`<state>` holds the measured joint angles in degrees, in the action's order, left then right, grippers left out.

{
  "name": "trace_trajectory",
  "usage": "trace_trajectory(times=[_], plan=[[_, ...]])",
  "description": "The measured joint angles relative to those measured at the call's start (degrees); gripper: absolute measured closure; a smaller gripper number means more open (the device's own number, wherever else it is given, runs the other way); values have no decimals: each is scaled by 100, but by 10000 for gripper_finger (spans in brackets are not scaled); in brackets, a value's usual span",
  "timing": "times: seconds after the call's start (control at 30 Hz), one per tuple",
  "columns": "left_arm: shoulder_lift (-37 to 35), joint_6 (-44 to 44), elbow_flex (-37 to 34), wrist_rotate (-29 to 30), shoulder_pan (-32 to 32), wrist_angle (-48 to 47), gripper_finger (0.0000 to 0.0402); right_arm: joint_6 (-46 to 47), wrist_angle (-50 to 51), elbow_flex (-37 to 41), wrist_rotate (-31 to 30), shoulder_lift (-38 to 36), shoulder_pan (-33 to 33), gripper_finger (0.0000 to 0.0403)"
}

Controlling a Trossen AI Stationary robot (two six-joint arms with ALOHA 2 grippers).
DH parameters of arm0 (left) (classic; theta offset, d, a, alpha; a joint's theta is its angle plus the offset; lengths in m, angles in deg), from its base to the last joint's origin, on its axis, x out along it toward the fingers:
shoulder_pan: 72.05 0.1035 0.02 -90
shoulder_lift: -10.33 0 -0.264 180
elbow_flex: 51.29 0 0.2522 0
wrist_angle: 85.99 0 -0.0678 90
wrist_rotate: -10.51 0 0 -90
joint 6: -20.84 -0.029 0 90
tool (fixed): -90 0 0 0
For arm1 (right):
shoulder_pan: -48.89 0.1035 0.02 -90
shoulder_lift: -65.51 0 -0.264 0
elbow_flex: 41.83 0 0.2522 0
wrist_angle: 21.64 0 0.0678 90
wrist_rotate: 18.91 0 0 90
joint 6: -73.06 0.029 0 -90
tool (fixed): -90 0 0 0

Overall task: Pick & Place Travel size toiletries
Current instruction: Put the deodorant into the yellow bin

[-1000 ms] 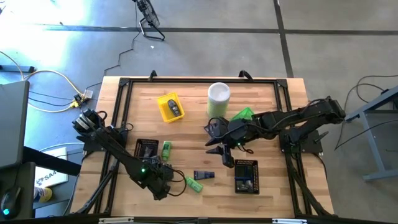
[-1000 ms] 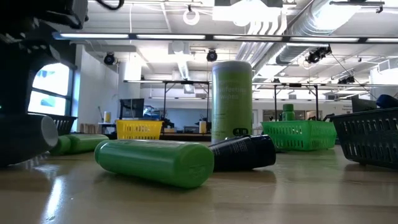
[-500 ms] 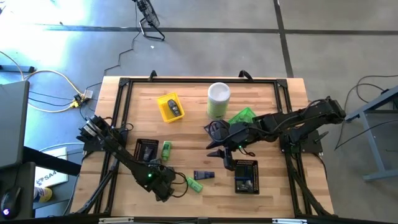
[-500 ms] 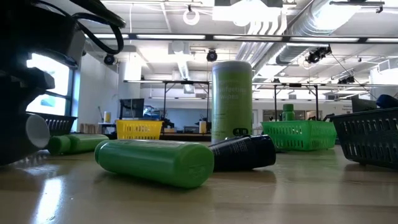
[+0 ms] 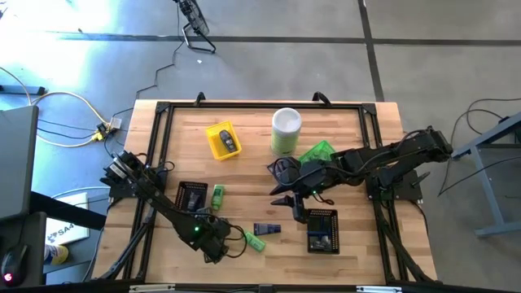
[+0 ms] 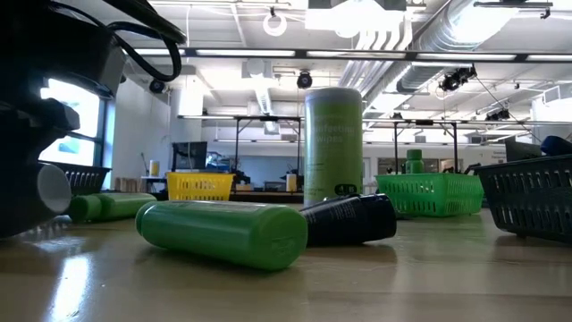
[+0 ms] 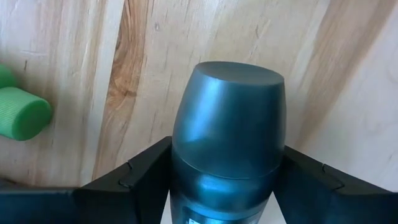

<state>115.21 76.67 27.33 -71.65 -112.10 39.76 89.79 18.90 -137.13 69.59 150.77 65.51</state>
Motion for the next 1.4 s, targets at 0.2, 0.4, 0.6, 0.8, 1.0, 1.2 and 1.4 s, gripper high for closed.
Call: trace_trajectory(times=[0.2,0.4,0.6,0.8,1.0,1.2,1.4], plan=[[2,0,-2,-5,-2,-2,197,-2,0,0,0,0,0,278],[7,13,-6,-18,-2,8,184,-2,0,0,0,0,0,278],[11,24,-7,-29,-2,11,182,-4,0,0,7,0,0,278],[11,15,-7,-26,-4,10,192,-7,0,0,15,0,0,278],[8,12,-10,-5,-4,13,185,-9,0,0,15,0,0,278],[-115,0,-31,45,-7,3,184,-48,0,0,22,0,0,278],[-390,71,-33,48,0,53,184,-158,7,0,242,-32,-2,278]])
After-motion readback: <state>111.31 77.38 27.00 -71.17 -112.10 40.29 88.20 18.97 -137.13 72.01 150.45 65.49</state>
